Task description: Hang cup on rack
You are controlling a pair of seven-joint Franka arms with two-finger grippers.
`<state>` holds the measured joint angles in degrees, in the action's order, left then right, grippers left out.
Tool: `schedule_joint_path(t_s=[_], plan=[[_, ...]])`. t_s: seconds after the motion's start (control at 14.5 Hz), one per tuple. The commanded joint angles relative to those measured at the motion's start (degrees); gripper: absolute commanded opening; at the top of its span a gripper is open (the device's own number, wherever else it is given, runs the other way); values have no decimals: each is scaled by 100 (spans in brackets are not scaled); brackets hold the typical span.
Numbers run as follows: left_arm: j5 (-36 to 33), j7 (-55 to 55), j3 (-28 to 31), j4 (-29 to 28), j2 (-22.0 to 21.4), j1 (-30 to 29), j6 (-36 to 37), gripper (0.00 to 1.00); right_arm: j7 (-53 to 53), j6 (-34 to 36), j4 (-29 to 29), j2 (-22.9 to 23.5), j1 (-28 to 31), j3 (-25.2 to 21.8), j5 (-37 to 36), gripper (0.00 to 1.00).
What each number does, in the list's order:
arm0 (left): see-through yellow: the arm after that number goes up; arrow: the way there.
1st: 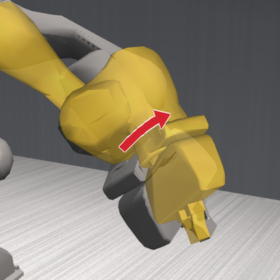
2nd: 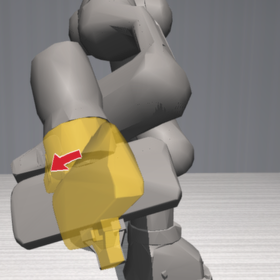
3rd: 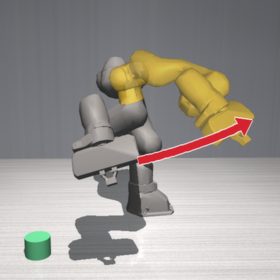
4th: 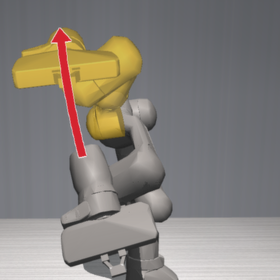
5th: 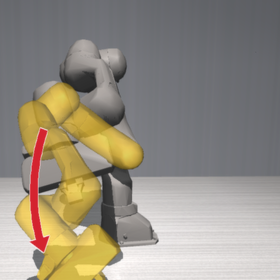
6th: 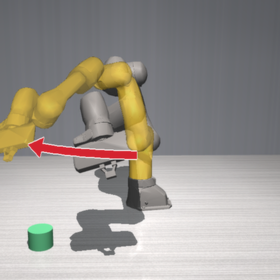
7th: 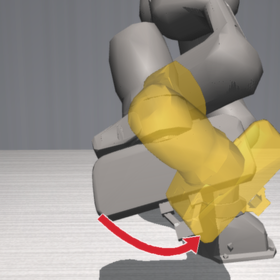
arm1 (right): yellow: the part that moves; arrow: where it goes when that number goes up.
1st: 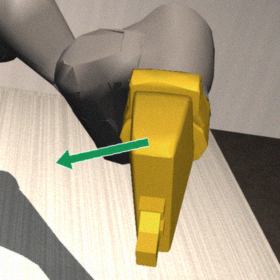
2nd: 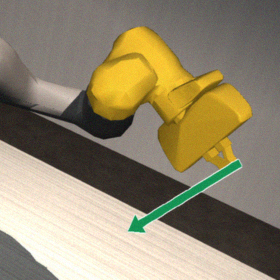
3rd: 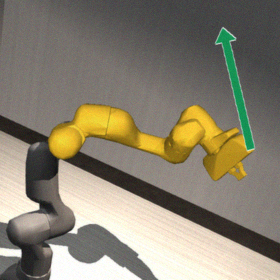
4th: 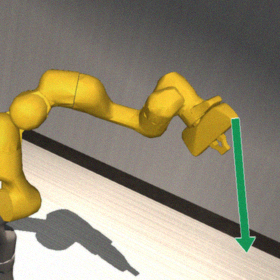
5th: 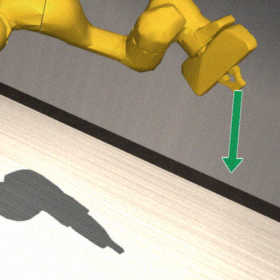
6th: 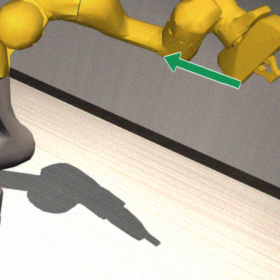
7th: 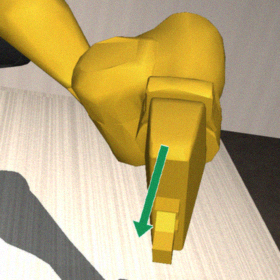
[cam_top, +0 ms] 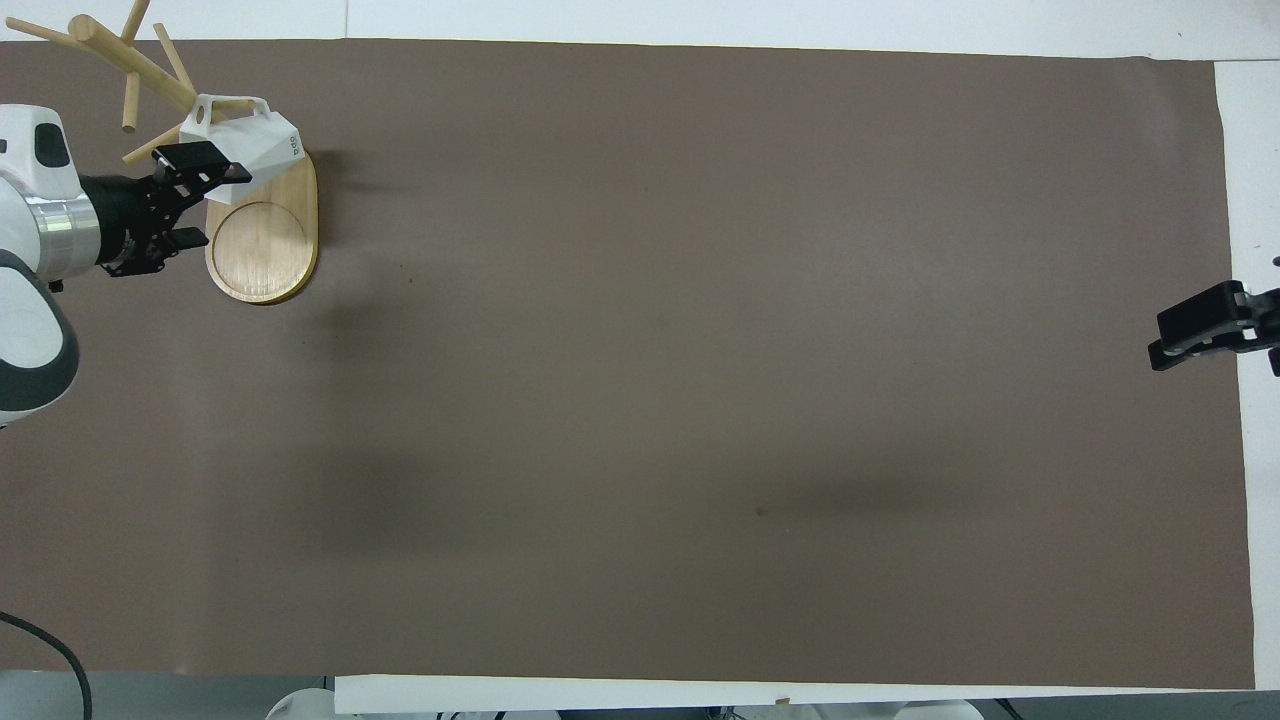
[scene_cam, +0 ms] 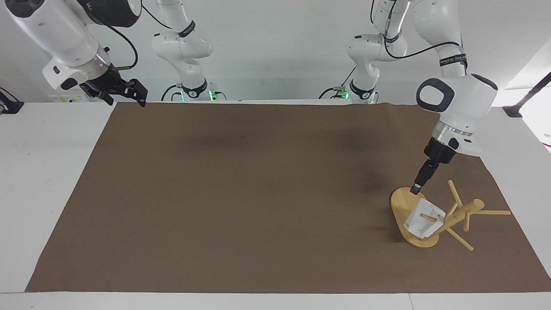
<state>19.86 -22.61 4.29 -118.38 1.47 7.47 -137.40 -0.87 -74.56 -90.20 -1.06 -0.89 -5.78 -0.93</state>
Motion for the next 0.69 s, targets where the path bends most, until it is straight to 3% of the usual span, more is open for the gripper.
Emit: schedule_joint_path(t_s=[0.0,0.21,0.62], plan=[[-823,108,-16,348,-366,-262,1307,100,69,-6,-86,-61,10,7,-4,100],[-1790,404,-25,1236,-384,-281,2978,100,69,2,-86,-61,10,16,-4,100],[-2196,2266,-25,2441,-218,-272,4659,99,69,-6,-86,-61,10,7,-4,100]])
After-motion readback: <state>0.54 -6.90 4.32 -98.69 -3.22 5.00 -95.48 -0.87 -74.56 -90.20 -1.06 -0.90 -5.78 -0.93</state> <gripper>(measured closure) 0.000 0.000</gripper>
